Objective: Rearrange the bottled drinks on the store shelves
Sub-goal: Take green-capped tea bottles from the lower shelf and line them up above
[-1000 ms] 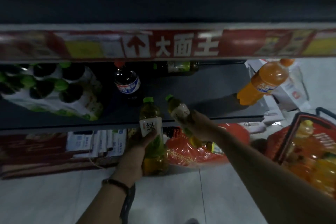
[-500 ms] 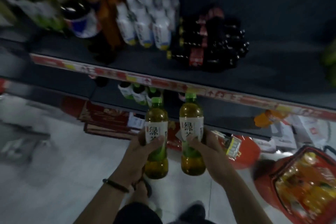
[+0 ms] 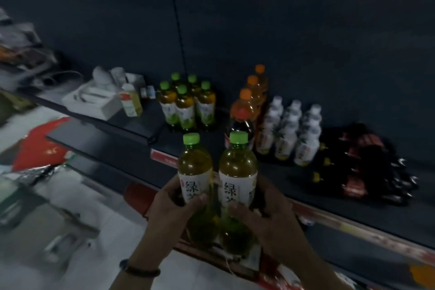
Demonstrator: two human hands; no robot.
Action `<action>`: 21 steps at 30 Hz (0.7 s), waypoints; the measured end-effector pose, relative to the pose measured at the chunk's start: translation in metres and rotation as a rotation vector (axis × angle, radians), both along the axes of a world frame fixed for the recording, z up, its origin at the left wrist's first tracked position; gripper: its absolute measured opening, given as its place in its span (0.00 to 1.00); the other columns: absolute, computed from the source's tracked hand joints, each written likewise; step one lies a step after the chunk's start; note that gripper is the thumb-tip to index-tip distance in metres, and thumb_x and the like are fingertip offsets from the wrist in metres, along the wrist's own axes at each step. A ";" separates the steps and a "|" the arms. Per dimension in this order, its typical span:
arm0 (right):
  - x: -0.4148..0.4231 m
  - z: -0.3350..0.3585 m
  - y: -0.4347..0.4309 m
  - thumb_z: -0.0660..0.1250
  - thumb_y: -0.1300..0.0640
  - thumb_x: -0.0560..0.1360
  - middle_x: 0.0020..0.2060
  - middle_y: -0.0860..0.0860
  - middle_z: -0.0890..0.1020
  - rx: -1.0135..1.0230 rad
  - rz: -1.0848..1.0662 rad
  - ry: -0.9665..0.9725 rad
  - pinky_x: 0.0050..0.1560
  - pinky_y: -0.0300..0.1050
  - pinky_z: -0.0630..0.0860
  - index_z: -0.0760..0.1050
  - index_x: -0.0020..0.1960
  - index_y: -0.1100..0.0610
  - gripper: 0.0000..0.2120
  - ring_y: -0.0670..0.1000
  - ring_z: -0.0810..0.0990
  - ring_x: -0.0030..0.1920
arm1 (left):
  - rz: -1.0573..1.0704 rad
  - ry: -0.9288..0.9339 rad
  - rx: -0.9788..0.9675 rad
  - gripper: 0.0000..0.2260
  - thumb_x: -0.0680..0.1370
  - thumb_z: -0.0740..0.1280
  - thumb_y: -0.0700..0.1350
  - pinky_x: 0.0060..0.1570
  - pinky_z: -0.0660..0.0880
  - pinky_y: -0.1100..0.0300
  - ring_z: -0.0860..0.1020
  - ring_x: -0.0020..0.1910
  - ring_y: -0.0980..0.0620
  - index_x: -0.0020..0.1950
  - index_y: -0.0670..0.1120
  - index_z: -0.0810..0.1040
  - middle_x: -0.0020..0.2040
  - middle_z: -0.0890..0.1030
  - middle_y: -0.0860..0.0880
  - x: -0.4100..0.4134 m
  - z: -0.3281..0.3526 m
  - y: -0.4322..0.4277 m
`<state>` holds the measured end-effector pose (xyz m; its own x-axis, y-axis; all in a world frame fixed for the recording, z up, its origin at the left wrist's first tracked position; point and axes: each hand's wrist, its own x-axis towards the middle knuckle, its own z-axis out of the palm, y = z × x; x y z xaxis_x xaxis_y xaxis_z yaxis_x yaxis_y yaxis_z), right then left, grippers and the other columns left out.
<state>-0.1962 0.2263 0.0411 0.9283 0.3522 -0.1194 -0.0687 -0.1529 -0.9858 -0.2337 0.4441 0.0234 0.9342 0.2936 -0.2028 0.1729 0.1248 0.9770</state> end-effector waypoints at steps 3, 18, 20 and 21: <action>0.022 0.009 0.054 0.79 0.47 0.74 0.60 0.35 0.84 0.001 0.000 -0.065 0.60 0.43 0.82 0.73 0.71 0.37 0.29 0.40 0.83 0.60 | 0.051 -0.060 0.084 0.28 0.66 0.84 0.54 0.57 0.84 0.40 0.87 0.57 0.44 0.63 0.48 0.83 0.55 0.89 0.47 0.023 0.012 0.048; 0.185 -0.085 0.191 0.68 0.45 0.82 0.68 0.41 0.76 -0.142 -0.270 -0.179 0.67 0.47 0.72 0.63 0.77 0.43 0.26 0.44 0.75 0.67 | 0.132 -0.097 0.345 0.27 0.73 0.81 0.42 0.56 0.81 0.57 0.84 0.56 0.61 0.66 0.60 0.78 0.58 0.86 0.58 0.149 -0.014 0.164; 0.202 -0.105 0.199 0.68 0.44 0.80 0.68 0.41 0.78 -0.201 -0.341 -0.235 0.70 0.54 0.76 0.65 0.76 0.40 0.26 0.44 0.77 0.68 | 0.123 -0.088 0.357 0.26 0.71 0.82 0.43 0.56 0.81 0.57 0.84 0.55 0.61 0.65 0.60 0.79 0.57 0.86 0.59 0.162 -0.019 0.172; 0.208 -0.112 0.204 0.69 0.46 0.80 0.68 0.42 0.78 -0.204 -0.368 -0.229 0.70 0.57 0.77 0.66 0.75 0.40 0.25 0.44 0.77 0.70 | 0.105 -0.086 0.363 0.25 0.71 0.82 0.43 0.55 0.80 0.57 0.84 0.55 0.62 0.63 0.62 0.79 0.56 0.86 0.61 0.169 -0.020 0.175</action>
